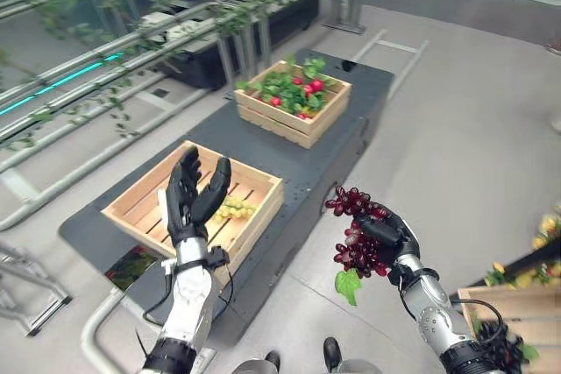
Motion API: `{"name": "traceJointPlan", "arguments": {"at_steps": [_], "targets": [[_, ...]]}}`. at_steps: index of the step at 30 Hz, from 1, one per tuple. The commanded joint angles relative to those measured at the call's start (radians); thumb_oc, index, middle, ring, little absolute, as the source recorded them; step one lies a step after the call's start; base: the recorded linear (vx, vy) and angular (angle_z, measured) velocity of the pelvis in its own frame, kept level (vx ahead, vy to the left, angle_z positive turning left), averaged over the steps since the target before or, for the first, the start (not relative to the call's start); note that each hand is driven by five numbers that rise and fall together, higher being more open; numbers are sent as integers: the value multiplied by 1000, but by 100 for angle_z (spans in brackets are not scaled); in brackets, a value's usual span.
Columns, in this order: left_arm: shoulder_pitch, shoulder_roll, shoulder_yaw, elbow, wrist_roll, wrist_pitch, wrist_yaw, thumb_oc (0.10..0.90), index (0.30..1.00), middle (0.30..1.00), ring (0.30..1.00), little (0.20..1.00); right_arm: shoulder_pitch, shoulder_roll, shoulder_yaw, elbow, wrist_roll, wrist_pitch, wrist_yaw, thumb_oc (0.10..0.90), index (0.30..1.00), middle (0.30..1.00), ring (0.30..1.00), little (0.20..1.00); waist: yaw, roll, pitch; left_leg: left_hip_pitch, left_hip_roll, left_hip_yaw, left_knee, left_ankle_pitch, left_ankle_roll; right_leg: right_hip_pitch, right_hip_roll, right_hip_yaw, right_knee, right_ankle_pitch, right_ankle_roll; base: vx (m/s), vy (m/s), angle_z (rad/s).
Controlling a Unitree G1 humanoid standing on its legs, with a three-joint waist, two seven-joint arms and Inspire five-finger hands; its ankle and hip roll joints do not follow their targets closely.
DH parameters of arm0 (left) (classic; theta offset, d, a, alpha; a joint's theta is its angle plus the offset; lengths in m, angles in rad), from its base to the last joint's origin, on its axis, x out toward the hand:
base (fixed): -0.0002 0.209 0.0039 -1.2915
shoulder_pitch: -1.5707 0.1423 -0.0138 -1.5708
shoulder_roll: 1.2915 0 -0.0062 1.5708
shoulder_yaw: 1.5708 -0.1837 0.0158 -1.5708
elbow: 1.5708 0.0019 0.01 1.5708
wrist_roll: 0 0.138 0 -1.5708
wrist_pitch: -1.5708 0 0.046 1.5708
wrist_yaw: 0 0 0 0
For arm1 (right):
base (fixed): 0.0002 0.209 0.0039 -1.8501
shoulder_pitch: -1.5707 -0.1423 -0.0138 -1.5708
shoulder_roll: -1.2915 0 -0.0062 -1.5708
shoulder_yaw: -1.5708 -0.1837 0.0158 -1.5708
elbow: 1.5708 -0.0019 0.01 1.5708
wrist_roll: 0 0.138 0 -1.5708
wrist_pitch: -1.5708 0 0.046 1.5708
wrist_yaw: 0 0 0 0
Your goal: Pick up the fruits from the basket on one side to the basket on the other side
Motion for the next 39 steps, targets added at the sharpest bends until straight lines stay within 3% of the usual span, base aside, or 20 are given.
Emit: {"name": "traceJointPlan", "arguments": {"at_steps": [1, 4, 8, 14, 19, 21, 22, 24, 26, 29, 30, 32, 33, 34, 39], "targets": [[-134, 17, 30, -60, 66, -124, -8, 800, 900, 900, 900, 900, -86, -3, -53, -175, -35, -180, 50, 400, 300, 300, 300, 300, -50, 11, -16, 79, -1, 29, -105, -43, 12, 69, 8, -68, 39, -88, -23, -40, 110, -56], [-120, 24, 25, -69, 87, -112, -25, 800, 900, 900, 900, 900, -55, -2, -58, -181, -39, -174, 53, 400, 300, 300, 300, 300, -56, 13, -26, 94, -2, 40, -127, -47, 18, 66, 2, -66, 28, -83, -10, -19, 89, -28], [-72, 40, 18, -81, 59, -99, -122, 800, 900, 900, 900, 900, 2, 11, -63, -178, -57, -177, 75, 400, 300, 300, 300, 300, -67, 15, -38, 113, 5, 103, -136, -66, 28, 70, -12, -74, 14, -78, 1, -32, 131, -15], [-62, 43, 2, -79, 46, -73, -155, 800, 900, 900, 900, 900, 28, 23, -56, -182, -59, -161, 56, 400, 300, 300, 300, 300, -82, 15, -31, 128, 6, 152, -143, -81, 41, 48, -28, -61, 8, -52, 24, -58, 143, -18], [-63, 39, -17, -72, 41, -42, -169, 800, 900, 900, 900, 900, 61, 40, -50, -204, -66, -157, 35, 400, 300, 300, 300, 300, -107, 10, 0, 128, -5, 183, -149, -84, 49, -16, -41, -41, -9, 24, 57, -88, 127, -25], [-51, 39, -21, -74, 42, -7, -152, 800, 900, 900, 900, 900, 67, 50, -47, -192, -61, -147, 43, 400, 300, 300, 300, 300, -103, 8, 9, 127, -8, 199, -153, -82, 47, -27, -46, -73, -25, 51, 67, -87, 78, -40], [-25, 48, -15, -81, 33, 32, -124, 800, 900, 900, 900, 900, 59, 56, -35, -176, -54, -134, 76, 400, 300, 300, 300, 300, -83, 9, 24, 136, 0, 256, -153, -82, 41, -41, -68, -192, 23, 80, 76, -69, 44, -61], [0, 61, -4, -88, 15, 56, -120, 800, 900, 900, 900, 900, 53, 58, -24, -167, -52, -131, 94, 400, 300, 300, 300, 300, -61, 16, 29, 137, 9, 309, -153, -79, 40, -55, -97, -279, 97, 87, 76, -100, 67, -127], [19, 75, 2, -81, -16, 73, -140, 800, 900, 900, 900, 900, 52, 62, -7, -151, -54, -152, 79, 400, 300, 300, 300, 300, -45, 36, 25, 125, 29, 341, -153, -64, 53, -44, -126, -313, 234, 18, 50, -106, 48, -116], [24, 74, -6, -73, -44, 96, -133, 800, 900, 900, 900, 900, 50, 70, 6, -133, -53, -169, 66, 400, 300, 300, 300, 300, -29, 42, 11, 104, 44, 358, -131, -64, 59, -15, -159, -345, 299, -25, 29, -31, -40, -61], [31, 72, -5, -66, -61, 96, -128, 800, 900, 900, 900, 900, 52, 79, 18, -115, -62, -179, 64, 400, 300, 300, 300, 300, -14, 36, 4, 103, 51, 365, -113, -81, 55, 29, -190, -380, 288, -50, 32, 43, -118, -40], [41, 65, -3, -70, -67, 94, -112, 800, 900, 900, 900, 900, 54, 88, 28, -99, -68, -183, 65, 400, 300, 300, 300, 300, 7, 30, -3, 99, 65, 389, -105, -82, 43, 81, -204, -431, 205, -62, 28, 15, -197, -53], [52, 56, 2, -80, -67, 90, -77, 800, 900, 900, 900, 900, 48, 98, 37, -82, -87, -181, 74, 400, 300, 300, 300, 300, 27, 18, -12, 91, 86, 446, -103, -75, 17, 143, -187, -501, 40, -77, 38, -29, -259, -73], [53, 48, 1, -81, -67, 96, -62, 800, 900, 900, 900, 900, 40, 99, 37, -72, -92, -173, 66, 400, 300, 300, 300, 300, 33, 13, -16, 88, 97, 470, -106, -69, 4, 161, -178, -515, -26, -64, 47, -32, -245, -89], [48, 6, -24, -76, -79, 116, -64, 800, 900, 900, 900, 900, 32, 75, 17, -73, -100, -129, 9, 400, 300, 300, 300, 300, 9, -1, -25, 88, 122, 476, -129, -40, -30, 148, -132, -460, -66, -70, 40, 28, -139, -74]]}}
